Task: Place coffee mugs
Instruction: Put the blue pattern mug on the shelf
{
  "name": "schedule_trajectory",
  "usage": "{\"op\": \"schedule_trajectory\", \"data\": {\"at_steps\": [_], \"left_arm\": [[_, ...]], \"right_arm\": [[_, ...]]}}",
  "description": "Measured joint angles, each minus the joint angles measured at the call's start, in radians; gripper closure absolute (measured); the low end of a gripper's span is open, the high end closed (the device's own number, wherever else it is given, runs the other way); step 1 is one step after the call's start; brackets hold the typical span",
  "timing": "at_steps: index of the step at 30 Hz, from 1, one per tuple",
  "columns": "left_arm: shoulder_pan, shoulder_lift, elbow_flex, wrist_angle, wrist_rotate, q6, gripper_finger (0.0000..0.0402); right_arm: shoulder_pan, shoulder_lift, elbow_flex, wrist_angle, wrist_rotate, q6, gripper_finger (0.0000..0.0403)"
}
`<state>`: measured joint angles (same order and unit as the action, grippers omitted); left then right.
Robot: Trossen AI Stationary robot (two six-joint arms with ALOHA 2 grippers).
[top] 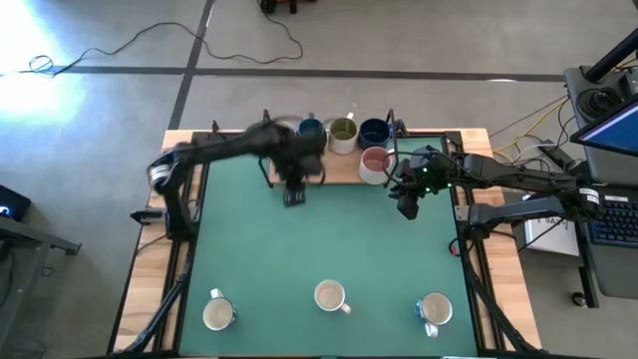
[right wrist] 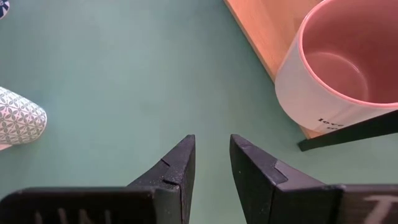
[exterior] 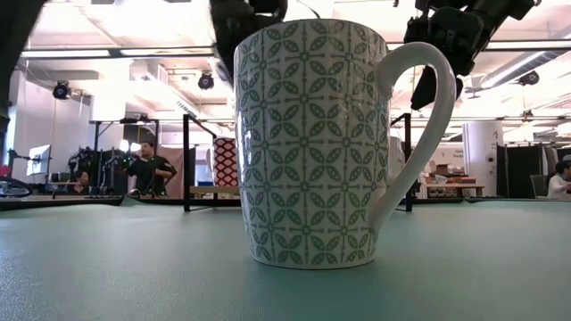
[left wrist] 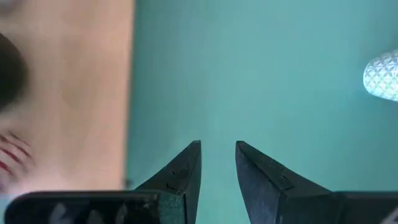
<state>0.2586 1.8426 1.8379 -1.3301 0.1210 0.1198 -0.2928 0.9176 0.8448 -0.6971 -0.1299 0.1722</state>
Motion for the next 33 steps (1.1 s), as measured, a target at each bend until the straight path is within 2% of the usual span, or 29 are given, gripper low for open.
{"op": "schedule_trajectory", "data": {"at_steps": [5, 9, 13, 18, 22, 26, 33], "left_arm": [[-0.197, -0.147, -0.27, 0.155, -0.033, -0.397, 0.032], [-0.374, -0.227, -0.356, 0.207, -0.092, -0.743, 0.032], [-0.535, -0.247, -0.373, 0.204, -0.184, -1.059, 0.032], [-0.695, -0.23, -0.374, 0.146, -0.191, -1.319, 0.032], [-0.789, -0.215, -0.376, 0.093, -0.192, -1.472, 0.032], [-0.864, -0.205, -0.377, 0.189, -0.192, -1.628, 0.032], [-1.003, -0.205, -0.373, 0.23, -0.201, -2.04, 0.0319]], "right_arm": [[0.0, 0.0, 0.0, 0.0, 0.0, 0.0, 0.0314], [0.0, 0.0, 0.0, 0.0, 0.0, 0.0, 0.0314], [0.0, 0.0, 0.0, 0.0, 0.0, 0.0, 0.0314], [0.0, 0.0, 0.0, 0.0, 0.0, 0.0, 0.0314], [0.0, 0.0, 0.0, 0.0, 0.0, 0.0, 0.0314], [0.0, 0.0, 0.0, 0.0, 0.0, 0.0, 0.0314], [0.0, 0.0, 0.0, 0.0, 0.0, 0.0, 0.0314]]}}
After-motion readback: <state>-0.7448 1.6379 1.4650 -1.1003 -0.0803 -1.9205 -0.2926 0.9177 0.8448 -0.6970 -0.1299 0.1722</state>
